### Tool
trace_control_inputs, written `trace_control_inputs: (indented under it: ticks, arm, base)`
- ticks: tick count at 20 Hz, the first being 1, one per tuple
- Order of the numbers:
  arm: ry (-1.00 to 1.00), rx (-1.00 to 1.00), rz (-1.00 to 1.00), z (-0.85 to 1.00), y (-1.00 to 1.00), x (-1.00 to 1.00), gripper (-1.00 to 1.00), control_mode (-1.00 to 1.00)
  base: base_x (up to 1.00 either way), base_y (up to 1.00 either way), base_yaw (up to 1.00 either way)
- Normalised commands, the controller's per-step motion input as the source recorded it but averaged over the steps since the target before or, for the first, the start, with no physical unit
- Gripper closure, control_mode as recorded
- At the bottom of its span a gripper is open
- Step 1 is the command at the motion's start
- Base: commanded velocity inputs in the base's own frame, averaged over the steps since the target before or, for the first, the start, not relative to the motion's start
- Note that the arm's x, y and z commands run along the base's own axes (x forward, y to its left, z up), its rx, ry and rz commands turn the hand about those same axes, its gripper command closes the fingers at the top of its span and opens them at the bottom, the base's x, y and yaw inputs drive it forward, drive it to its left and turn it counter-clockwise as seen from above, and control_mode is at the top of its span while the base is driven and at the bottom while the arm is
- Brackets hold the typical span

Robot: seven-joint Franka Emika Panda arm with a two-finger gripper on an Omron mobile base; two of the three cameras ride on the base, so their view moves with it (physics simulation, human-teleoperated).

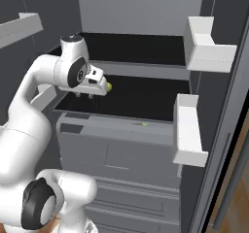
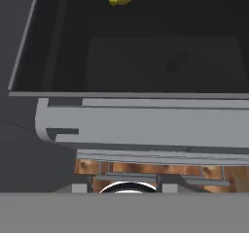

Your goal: Fully open the fridge drawer.

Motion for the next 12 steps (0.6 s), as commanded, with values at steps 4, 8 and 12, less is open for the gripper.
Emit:
trace_control_inputs:
  ticks: [4,8,12]
  arm:
    - [0.0,0.0,0.0,-0.04,-0.1,-0.03,-1.0,-1.0]
    - [0.0,0.0,0.0,-0.12,-0.25,-0.03,-1.0,-1.0]
    - [0.07,-0.07,-0.01,-0.45,-0.25,0.0,-1.0,-1.0]
  base:
    - [0.0,0.0,0.0]
    - [0.0,0.0,0.0]
    - [0.0,0.0,0.0]
